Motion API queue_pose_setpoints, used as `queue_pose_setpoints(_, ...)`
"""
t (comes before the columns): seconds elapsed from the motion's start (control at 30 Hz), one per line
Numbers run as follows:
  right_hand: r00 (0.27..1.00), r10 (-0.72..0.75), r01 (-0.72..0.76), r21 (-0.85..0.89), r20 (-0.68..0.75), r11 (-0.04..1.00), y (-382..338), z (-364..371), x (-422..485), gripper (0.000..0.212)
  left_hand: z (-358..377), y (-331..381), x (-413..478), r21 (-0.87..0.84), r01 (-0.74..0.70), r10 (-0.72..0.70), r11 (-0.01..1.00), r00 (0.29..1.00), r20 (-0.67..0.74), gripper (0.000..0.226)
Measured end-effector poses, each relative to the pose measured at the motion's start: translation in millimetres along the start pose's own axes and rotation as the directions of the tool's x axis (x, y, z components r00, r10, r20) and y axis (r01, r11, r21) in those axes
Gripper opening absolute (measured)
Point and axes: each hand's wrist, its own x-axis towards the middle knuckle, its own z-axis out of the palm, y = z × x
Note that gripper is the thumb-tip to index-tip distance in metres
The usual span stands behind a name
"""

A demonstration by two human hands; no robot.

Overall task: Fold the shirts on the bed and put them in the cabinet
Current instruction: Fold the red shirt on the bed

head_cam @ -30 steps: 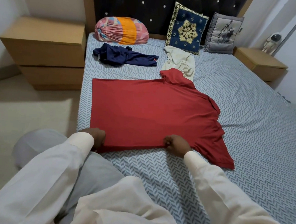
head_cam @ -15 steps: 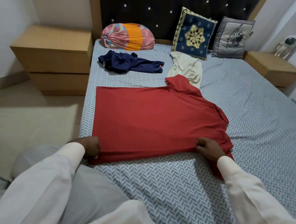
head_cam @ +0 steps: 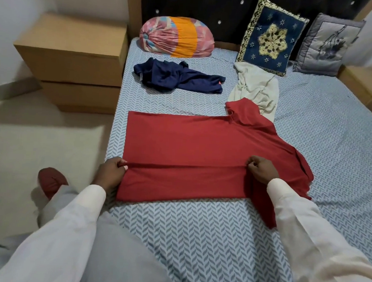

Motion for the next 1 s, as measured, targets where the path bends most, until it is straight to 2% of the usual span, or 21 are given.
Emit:
queue_pose_setpoints(0.27,0.997,0.059,-0.056,-0.068,0.040,0.996,3.0,14.3,24.1,0.012,11.2,7.1,7.8,0.113,-0.054,0.070,0.992,0.987,-0.146,0.013)
queue_pose_setpoints(0.43,0.986,0.106,-0.113,-0.048,-0.129,0.993,7.9,17.7,29.2,0.011,10.3,10.3,13.4,0.072,-0.086,0.099,0.994,0.976,-0.192,0.007)
queue_pose_setpoints(0.5,0.983,0.110,-0.119,-0.048,-0.150,0.992,9.0,20.9,31.1,0.012,10.4,9.4,14.3,0.086,-0.080,0.095,0.993,0.980,-0.177,0.005)
queue_pose_setpoints(0.6,0.987,0.124,-0.130,-0.052,-0.104,0.990,9.9,28.3,34.1,0.013,12.3,7.1,15.9,0.141,-0.025,0.047,0.990,0.987,-0.156,0.004)
queue_pose_setpoints(0.67,0.988,0.128,-0.132,-0.040,-0.081,0.990,8.4,31.0,34.0,0.017,13.5,12.4,15.5,0.173,0.002,0.036,0.985,0.976,-0.216,0.007)
queue_pose_setpoints(0.73,0.983,0.114,-0.122,-0.050,-0.143,0.991,6.4,31.8,28.0,0.026,15.0,18.5,15.8,0.283,-0.016,0.116,0.959,0.933,-0.342,0.023)
queue_pose_setpoints(0.8,0.972,0.058,-0.089,-0.129,-0.226,0.988,6.6,31.5,11.7,0.040,24.2,30.6,10.2,0.424,-0.102,0.289,0.900,0.867,-0.405,0.039)
queue_pose_setpoints(0.87,0.965,-0.032,-0.027,-0.221,-0.261,0.975,7.9,33.2,-11.3,0.049,46.7,47.0,-2.2,0.473,-0.266,0.436,0.840,0.850,-0.295,0.044)
queue_pose_setpoints(0.93,0.966,-0.057,-0.014,-0.273,-0.251,0.962,11.2,35.7,-37.2,0.056,78.2,61.5,-19.2,0.461,-0.459,0.540,0.759,0.840,-0.053,0.048)
queue_pose_setpoints(1.0,0.988,0.018,-0.066,-0.308,-0.155,0.949,20.1,36.0,-63.0,0.065,111.6,76.7,-37.6,0.443,-0.610,0.566,0.657,0.787,0.245,0.059)
